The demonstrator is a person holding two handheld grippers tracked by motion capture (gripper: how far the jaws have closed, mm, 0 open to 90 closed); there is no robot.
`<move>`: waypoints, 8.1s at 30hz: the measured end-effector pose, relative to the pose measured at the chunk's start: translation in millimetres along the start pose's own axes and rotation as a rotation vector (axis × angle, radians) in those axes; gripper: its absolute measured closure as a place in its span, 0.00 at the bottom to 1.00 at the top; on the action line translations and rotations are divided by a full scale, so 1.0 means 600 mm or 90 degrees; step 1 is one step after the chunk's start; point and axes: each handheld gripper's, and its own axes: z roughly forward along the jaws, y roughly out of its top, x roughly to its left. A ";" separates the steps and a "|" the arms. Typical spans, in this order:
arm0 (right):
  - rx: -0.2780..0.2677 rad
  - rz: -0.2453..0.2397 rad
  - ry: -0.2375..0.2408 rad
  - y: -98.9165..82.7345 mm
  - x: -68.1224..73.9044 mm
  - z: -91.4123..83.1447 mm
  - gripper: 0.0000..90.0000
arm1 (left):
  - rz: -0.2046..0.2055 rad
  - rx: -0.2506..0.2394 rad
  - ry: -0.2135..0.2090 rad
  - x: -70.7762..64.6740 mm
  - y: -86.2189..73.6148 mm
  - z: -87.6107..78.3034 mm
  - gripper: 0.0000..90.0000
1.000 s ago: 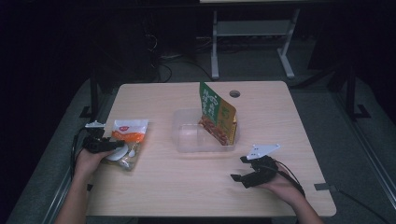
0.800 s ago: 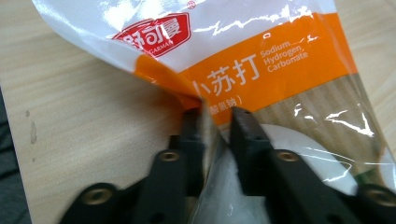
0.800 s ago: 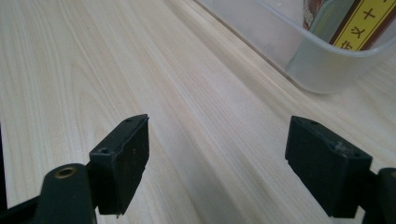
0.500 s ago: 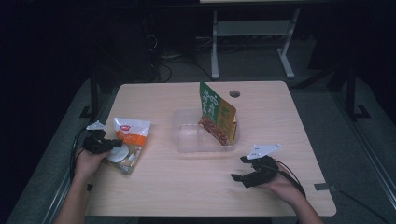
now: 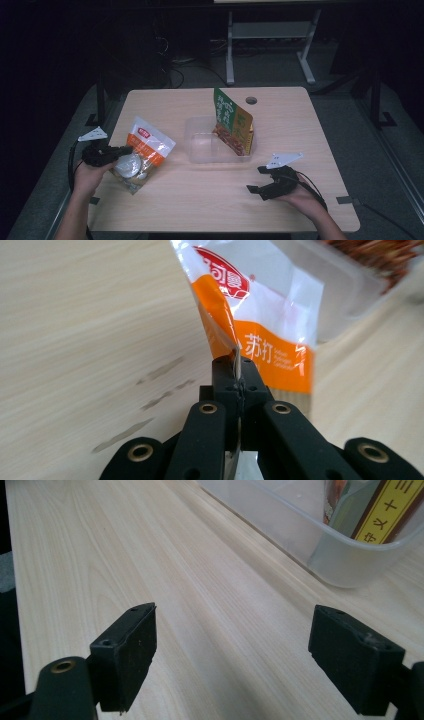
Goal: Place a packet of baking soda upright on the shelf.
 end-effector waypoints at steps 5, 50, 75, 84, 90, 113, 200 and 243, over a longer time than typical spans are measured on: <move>0.007 0.000 0.016 0.006 0.006 0.002 0.19 | 0.027 -0.016 -0.028 -0.029 0.015 -0.011 1.00; -0.134 -0.018 0.196 0.132 0.066 0.093 0.68 | 0.088 -0.075 -0.262 -0.217 0.075 0.073 1.00; -0.153 -0.068 0.197 0.149 0.070 0.050 1.00 | 0.115 -0.013 -0.260 -0.225 0.054 0.109 0.99; -0.167 -0.098 0.209 0.163 0.084 0.036 1.00 | 0.127 -0.001 -0.233 -0.227 0.056 0.116 0.84; -0.174 -0.097 0.221 0.168 0.091 0.034 1.00 | 0.121 -0.015 -0.216 -0.224 0.057 0.115 0.52; -0.259 -0.051 0.135 0.215 0.067 -0.014 1.00 | 0.116 0.042 -0.140 -0.203 -0.012 0.086 0.19; -0.146 -0.017 -0.070 0.236 0.032 0.067 0.47 | 0.194 0.119 -0.141 -0.222 -0.038 0.134 0.17; -0.031 -0.084 -0.038 0.023 0.023 -0.007 0.22 | 0.222 0.142 -0.177 -0.235 -0.043 0.140 0.17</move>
